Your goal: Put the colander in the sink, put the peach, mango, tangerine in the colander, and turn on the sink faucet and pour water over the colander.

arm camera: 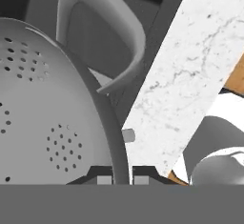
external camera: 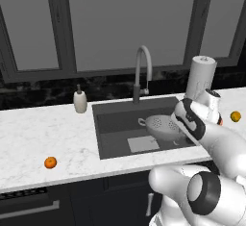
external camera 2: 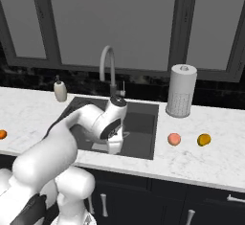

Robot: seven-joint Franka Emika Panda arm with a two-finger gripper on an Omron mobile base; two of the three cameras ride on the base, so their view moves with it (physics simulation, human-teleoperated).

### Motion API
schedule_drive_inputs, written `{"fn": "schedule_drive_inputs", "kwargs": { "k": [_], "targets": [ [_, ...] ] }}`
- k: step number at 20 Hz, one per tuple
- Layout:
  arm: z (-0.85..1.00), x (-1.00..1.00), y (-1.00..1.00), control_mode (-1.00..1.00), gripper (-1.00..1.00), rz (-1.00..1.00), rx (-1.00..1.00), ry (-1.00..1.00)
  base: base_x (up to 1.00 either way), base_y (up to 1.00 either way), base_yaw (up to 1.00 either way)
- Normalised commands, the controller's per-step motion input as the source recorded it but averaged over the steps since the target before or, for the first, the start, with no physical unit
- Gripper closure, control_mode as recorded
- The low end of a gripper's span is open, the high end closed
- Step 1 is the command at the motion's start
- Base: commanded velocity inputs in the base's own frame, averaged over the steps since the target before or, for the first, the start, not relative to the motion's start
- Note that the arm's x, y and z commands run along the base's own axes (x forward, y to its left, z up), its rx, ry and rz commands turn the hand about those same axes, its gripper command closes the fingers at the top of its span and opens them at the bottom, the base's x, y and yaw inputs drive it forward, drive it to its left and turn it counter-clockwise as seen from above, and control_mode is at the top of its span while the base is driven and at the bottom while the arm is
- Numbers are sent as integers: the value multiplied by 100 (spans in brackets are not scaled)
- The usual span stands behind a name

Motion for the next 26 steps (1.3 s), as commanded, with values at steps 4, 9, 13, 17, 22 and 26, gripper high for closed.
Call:
{"fn": "schedule_drive_inputs", "kwargs": {
  "k": [4, 9, 13, 17, 22, 26],
  "targets": [
    [-12, 75, 0, -100, 100, 18, -3, 9, 0, 0, 0],
    [-6, 86, -7, -100, 100, 2, 1, 2, 0, 0, 0],
    [-19, 41, -39, -100, 100, 0, 3, 0, 0, 0, 0],
    [-50, 11, -11, -100, 100, 0, -1, -6, 0, 0, 0],
    [-65, 13, 2, -100, 100, 0, -10, -15, 0, 0, 0],
    [-73, 5, 0, -100, 100, 1, -11, -15, 0, 0, 0]
  ]
}}
